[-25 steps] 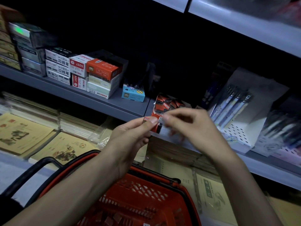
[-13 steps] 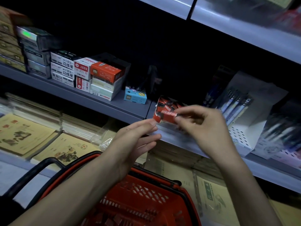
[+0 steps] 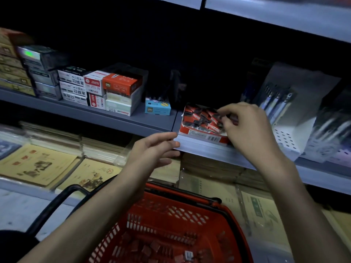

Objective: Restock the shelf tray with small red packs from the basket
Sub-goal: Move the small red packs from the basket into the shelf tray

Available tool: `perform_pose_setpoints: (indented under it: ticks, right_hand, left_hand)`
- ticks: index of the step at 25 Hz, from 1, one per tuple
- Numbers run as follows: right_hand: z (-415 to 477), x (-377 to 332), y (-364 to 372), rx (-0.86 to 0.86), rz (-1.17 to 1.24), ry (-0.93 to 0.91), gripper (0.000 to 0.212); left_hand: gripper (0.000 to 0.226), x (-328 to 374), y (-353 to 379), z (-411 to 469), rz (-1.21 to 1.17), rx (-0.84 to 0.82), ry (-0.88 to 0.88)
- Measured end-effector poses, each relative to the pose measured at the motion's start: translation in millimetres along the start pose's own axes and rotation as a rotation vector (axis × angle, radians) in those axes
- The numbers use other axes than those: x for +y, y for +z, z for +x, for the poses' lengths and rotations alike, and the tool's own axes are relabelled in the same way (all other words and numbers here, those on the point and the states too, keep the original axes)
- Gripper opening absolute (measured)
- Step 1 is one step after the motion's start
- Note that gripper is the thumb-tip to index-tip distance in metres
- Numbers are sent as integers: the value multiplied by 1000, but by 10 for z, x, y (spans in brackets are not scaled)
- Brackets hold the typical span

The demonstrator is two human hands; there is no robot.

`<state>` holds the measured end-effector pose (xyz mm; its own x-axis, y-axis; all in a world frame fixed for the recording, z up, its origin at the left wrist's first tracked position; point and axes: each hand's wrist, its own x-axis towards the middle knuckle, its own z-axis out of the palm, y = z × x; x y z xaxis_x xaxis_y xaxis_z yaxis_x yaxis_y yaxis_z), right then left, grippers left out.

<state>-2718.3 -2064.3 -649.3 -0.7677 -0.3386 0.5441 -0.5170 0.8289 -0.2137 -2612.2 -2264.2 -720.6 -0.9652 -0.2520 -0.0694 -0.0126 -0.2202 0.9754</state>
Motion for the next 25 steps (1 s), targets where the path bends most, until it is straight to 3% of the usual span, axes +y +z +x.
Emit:
perform_pose_setpoints:
  ticks: [5,10,13,19,25]
  right_hand:
    - [-697,-313,-43,-139,173,-55,47]
    - [-1341,-251,162,-240,127,-147,50]
    - [-1897,-50,520,-394,125,-179,46]
    - [-3021,565,1197,-750,-234,-346,42]
    - [-3652,418,1184,-877,-238,-422,35]
  left_hand:
    - [47,-305,-79,-103,841,-36,415]
    - [64,-540,-303,-380,1268,-168,514]
    - [65,-941,-591,-472,1527,-244,500]
    - [71,-1801,-1308,-675,2025,-534,373]
    - [79,-2183,-1547,-1183,2212,-598,135]
